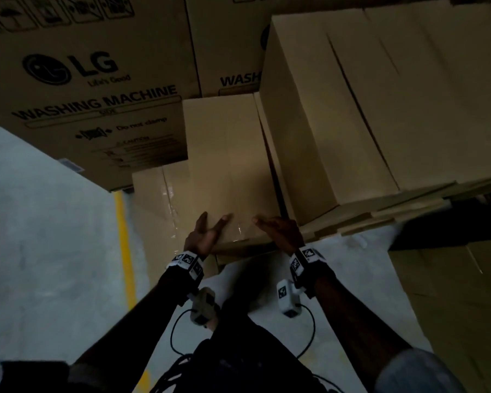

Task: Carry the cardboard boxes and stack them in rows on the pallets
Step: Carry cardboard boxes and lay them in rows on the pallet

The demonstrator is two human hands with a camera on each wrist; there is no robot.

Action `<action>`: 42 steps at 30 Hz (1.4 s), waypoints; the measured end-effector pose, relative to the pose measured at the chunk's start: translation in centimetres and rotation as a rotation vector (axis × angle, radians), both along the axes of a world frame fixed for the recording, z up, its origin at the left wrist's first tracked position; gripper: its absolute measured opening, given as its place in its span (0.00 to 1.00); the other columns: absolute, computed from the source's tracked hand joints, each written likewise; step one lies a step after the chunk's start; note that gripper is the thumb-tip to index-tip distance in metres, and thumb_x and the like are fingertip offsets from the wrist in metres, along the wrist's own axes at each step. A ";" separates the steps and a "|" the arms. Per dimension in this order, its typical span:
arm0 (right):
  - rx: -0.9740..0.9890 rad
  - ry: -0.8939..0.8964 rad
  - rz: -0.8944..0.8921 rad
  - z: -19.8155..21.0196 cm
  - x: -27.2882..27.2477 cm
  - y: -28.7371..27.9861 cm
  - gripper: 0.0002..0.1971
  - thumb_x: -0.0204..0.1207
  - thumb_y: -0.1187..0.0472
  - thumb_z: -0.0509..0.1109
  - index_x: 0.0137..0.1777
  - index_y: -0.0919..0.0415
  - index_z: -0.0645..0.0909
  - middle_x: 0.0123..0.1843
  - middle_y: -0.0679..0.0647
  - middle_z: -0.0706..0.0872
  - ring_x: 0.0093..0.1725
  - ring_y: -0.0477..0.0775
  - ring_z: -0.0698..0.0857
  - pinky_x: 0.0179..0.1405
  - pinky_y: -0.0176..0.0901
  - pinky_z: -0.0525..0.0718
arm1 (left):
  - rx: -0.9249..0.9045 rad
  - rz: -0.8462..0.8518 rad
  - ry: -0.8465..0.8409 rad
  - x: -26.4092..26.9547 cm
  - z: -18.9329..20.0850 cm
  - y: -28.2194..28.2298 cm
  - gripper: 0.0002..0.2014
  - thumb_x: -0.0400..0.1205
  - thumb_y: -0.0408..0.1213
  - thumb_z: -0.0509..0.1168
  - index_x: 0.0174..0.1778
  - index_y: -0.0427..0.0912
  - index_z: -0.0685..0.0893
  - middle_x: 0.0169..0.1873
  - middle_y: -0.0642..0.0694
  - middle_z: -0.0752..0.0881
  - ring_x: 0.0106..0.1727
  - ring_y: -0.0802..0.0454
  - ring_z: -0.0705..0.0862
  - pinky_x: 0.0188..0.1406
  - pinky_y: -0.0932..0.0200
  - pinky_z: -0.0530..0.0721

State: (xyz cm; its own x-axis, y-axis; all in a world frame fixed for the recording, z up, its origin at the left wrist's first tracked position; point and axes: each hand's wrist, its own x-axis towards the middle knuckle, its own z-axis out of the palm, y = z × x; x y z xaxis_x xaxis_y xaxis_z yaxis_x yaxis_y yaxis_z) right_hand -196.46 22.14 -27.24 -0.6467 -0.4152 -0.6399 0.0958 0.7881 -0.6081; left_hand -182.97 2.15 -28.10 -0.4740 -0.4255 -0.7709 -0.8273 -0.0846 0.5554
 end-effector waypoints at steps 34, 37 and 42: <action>-0.042 0.160 -0.167 3.6 3.8 -6.0 0.60 0.62 0.28 0.82 0.87 0.25 0.44 0.89 0.49 0.61 0.85 0.64 0.64 0.84 0.63 0.65 | -0.559 -0.288 0.135 2.0 3.9 -7.0 0.65 0.53 0.87 0.69 0.84 0.77 0.45 0.69 0.39 0.86 0.64 0.34 0.87 0.61 0.40 0.88; -0.060 0.197 -0.217 5.8 6.5 -7.2 0.59 0.65 0.30 0.82 0.89 0.31 0.47 0.89 0.48 0.64 0.85 0.62 0.66 0.81 0.57 0.67 | -0.567 -0.337 0.180 4.0 5.8 -8.4 0.66 0.52 0.89 0.68 0.84 0.78 0.43 0.69 0.39 0.86 0.64 0.35 0.87 0.60 0.40 0.88; -0.095 0.350 -0.308 7.2 12.8 -10.4 0.59 0.61 0.23 0.78 0.88 0.29 0.47 0.89 0.44 0.65 0.85 0.57 0.68 0.80 0.55 0.71 | -0.618 -0.402 0.315 8.3 7.7 -12.5 0.66 0.55 0.86 0.70 0.87 0.73 0.46 0.64 0.40 0.88 0.59 0.36 0.89 0.53 0.46 0.90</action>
State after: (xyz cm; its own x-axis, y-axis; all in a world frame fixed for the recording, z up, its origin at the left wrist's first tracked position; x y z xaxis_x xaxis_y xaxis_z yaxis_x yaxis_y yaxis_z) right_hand -183.64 11.79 -20.01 -0.9188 -0.2163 -0.3303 0.0931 0.6943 -0.7137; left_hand -174.70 -10.33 -20.43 -0.8382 -0.4818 -0.2555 -0.5251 0.5863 0.6169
